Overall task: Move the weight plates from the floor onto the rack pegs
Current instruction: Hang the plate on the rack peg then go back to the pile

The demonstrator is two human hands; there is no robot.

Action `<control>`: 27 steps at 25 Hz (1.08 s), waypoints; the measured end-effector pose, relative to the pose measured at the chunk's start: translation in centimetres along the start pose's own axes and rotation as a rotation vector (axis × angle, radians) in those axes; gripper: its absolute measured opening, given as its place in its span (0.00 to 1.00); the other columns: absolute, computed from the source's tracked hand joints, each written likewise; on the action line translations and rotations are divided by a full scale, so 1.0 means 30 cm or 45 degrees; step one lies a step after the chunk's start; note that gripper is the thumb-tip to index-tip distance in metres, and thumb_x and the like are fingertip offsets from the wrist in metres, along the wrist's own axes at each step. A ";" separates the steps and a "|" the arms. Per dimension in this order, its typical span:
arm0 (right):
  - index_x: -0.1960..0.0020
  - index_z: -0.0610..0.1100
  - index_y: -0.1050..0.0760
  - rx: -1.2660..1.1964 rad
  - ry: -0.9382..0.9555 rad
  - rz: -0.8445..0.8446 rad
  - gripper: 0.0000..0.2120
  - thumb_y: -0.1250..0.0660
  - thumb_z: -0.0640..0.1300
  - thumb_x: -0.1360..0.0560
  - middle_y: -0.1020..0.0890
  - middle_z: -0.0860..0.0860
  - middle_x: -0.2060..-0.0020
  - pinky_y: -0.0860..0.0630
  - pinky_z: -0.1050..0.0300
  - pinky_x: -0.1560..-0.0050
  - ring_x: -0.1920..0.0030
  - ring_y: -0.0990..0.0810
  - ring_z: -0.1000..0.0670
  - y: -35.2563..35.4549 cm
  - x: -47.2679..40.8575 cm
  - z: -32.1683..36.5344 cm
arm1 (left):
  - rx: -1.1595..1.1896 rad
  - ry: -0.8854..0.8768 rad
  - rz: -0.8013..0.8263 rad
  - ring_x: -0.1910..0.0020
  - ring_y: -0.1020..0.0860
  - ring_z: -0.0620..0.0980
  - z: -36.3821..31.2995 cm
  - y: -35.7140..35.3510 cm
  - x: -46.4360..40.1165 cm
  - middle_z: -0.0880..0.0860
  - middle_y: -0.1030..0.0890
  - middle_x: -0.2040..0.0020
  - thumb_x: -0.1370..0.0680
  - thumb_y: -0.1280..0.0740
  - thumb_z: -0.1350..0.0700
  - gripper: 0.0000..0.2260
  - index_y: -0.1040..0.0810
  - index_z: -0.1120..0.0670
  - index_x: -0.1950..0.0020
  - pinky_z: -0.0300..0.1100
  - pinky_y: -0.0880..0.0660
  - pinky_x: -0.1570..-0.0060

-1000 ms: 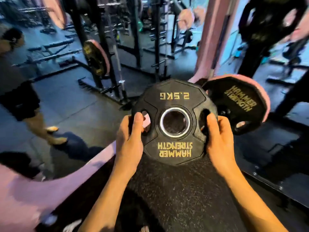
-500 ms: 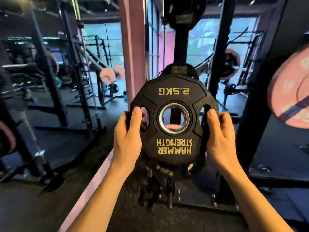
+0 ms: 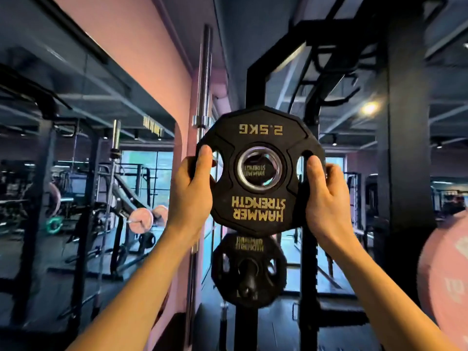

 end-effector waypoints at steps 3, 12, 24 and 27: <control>0.54 0.50 0.29 0.034 0.082 -0.027 0.13 0.42 0.59 0.21 0.24 0.57 0.62 0.29 0.52 0.54 0.63 0.27 0.61 -0.069 -0.175 -0.028 | -0.022 -0.075 0.017 0.55 0.19 0.50 0.023 -0.062 -0.186 0.48 0.17 0.56 0.30 0.39 0.29 0.26 0.19 0.50 0.51 0.52 0.22 0.47; 0.45 0.46 0.27 0.072 0.112 -0.049 0.19 0.42 0.61 0.21 0.21 0.53 0.54 0.23 0.43 0.44 0.53 0.22 0.52 -0.250 -0.497 -0.232 | 0.002 -0.100 0.072 0.55 0.19 0.49 0.221 -0.202 -0.559 0.48 0.18 0.56 0.20 0.40 0.39 0.16 0.21 0.50 0.53 0.50 0.20 0.50; 0.49 0.38 0.22 -0.005 -0.101 0.038 0.25 0.41 0.60 0.21 0.16 0.40 0.49 0.22 0.40 0.43 0.46 0.17 0.41 -0.322 -0.653 -0.504 | -0.088 -0.096 0.179 0.47 0.19 0.48 0.447 -0.305 -0.730 0.48 0.18 0.50 0.20 0.40 0.39 0.16 0.23 0.49 0.45 0.48 0.21 0.46; 0.50 0.38 0.22 0.030 -0.083 0.038 0.25 0.41 0.61 0.21 0.16 0.41 0.49 0.22 0.41 0.44 0.49 0.16 0.44 -0.326 -0.672 -0.539 | -0.079 -0.117 0.179 0.48 0.18 0.52 0.490 -0.314 -0.752 0.53 0.17 0.50 0.21 0.39 0.39 0.19 0.21 0.54 0.47 0.56 0.21 0.45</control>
Point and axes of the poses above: each hand's wrist, its own x-axis away from the middle knuckle, its own y-axis out of the back of the hand, z = x × y, the point moved 2 cm from there along -x, towards the middle knuckle
